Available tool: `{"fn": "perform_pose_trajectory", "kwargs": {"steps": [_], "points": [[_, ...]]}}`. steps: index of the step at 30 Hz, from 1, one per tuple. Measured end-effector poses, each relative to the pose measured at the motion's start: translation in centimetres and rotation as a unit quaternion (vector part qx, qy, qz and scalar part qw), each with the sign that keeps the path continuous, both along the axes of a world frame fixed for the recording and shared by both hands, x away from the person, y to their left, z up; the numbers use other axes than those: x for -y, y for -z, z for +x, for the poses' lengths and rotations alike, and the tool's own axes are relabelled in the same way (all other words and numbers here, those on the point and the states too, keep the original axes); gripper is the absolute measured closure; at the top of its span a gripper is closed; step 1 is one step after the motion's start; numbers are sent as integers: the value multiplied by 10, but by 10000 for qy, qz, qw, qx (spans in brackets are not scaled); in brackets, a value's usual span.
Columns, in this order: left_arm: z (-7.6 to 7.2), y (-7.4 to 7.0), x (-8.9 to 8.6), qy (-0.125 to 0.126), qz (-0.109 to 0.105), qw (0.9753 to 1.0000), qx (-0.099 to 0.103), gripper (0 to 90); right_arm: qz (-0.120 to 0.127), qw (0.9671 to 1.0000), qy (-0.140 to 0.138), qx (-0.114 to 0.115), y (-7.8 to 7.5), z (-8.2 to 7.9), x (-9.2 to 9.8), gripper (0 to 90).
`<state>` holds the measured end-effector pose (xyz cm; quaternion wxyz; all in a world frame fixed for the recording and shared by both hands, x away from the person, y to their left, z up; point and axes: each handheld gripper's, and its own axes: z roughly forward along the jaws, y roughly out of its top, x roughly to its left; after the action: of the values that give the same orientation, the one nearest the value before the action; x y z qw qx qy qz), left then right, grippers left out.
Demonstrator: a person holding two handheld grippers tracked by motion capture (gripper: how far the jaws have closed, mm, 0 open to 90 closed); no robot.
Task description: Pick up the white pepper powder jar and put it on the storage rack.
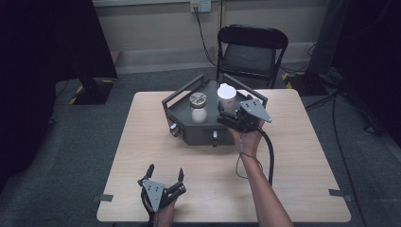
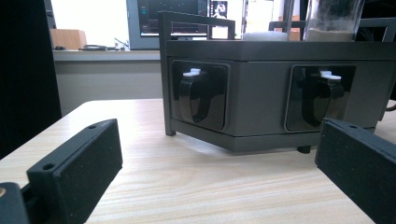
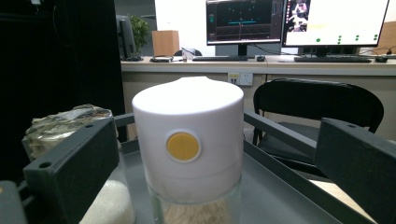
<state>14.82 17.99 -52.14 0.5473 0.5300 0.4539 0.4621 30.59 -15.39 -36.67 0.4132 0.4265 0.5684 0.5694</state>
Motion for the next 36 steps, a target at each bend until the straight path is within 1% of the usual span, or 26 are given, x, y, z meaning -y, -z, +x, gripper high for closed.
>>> {"fn": "perform_pose_trajectory", "kwargs": {"steps": [9,14,18,21,25,31,34,36], "points": [[0,0,0,-1,0,10000,3,2,43,9999,-38,141,8,-15,3,0],[0,0,0,-2,-1,10000,2,2,97,9998,-113,143,11,-23,6,0],[0,0,0,-10,1,10000,1,2,41,9997,-104,216,14,-32,7,0],[0,0,0,-13,1,10000,1,2,92,9995,-116,286,19,-39,9,0],[0,0,0,-13,1,10000,0,2,134,9994,-121,285,22,-45,12,0],[0,0,0,-14,5,10000,-2,2,123,9992,-95,361,27,-56,14,0],[0,0,0,-14,5,10000,-2,2,122,9993,-140,323,27,-61,17,0],[0,0,0,-14,5,10000,-2,2,126,9990,-123,409,30,-66,18,0]]}}
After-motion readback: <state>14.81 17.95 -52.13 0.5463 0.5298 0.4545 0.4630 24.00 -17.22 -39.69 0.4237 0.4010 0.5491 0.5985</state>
